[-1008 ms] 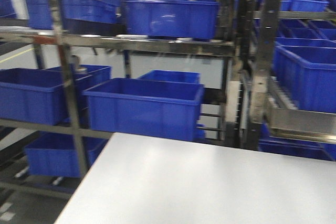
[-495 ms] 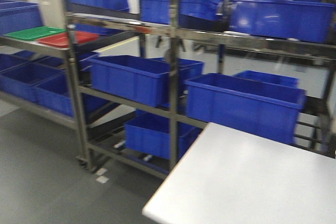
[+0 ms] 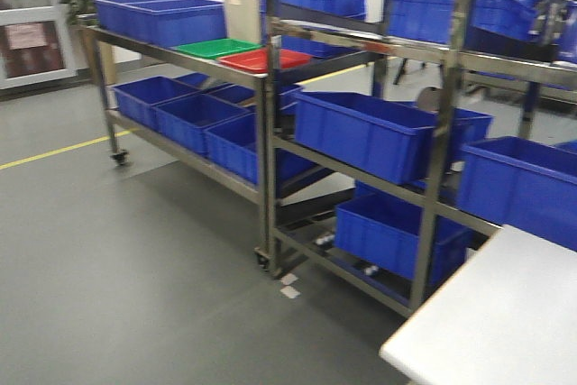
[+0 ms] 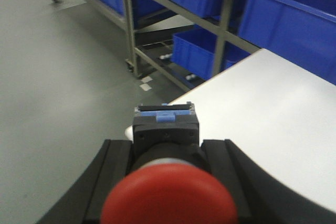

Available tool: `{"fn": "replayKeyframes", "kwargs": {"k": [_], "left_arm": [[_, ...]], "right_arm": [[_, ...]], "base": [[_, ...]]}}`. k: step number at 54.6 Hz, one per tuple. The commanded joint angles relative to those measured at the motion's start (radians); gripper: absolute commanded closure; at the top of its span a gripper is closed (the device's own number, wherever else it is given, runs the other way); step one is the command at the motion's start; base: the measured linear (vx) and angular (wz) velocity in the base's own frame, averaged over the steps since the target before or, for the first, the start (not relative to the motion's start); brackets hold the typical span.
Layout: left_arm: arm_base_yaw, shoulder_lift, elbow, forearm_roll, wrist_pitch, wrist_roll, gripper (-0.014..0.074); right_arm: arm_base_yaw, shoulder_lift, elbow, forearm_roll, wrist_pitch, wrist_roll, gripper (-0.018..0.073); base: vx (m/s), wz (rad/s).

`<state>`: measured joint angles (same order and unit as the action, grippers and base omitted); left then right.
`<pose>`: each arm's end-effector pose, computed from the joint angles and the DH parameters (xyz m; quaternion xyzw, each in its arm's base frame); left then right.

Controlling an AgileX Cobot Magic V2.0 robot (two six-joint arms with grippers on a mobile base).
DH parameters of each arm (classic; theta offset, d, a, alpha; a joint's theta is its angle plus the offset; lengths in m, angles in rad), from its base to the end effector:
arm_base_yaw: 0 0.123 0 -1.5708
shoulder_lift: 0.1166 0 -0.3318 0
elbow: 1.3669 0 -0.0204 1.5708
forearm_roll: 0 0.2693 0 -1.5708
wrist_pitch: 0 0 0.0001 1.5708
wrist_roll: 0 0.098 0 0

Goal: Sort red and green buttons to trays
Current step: 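Drive the base to the shelf with green and red trays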

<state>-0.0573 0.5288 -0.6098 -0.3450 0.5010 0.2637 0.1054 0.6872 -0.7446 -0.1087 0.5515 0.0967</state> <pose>0.0881 -0.0210 0.3584 0.0544 0.8040 -0.0948 0.5845 0.1231 0.0074 0.3823 -0.0266 0.8340 0.0064 0.5510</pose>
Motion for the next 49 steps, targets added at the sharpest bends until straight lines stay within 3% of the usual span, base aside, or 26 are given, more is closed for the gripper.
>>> {"fn": "replayKeyframes", "kwargs": {"k": [1, 49], "left_arm": [[-0.007, 0.002, -0.027, -0.021, -0.084, -0.002, 0.0596], [-0.007, 0.002, -0.027, -0.021, -0.084, -0.002, 0.0596]], "right_arm": [[0.001, -0.002, -0.028, -0.011, -0.09, -0.003, 0.0568], [0.001, -0.002, -0.028, -0.011, -0.09, -0.003, 0.0568]], "base": [[-0.02, 0.47], [0.09, 0.46]]}}
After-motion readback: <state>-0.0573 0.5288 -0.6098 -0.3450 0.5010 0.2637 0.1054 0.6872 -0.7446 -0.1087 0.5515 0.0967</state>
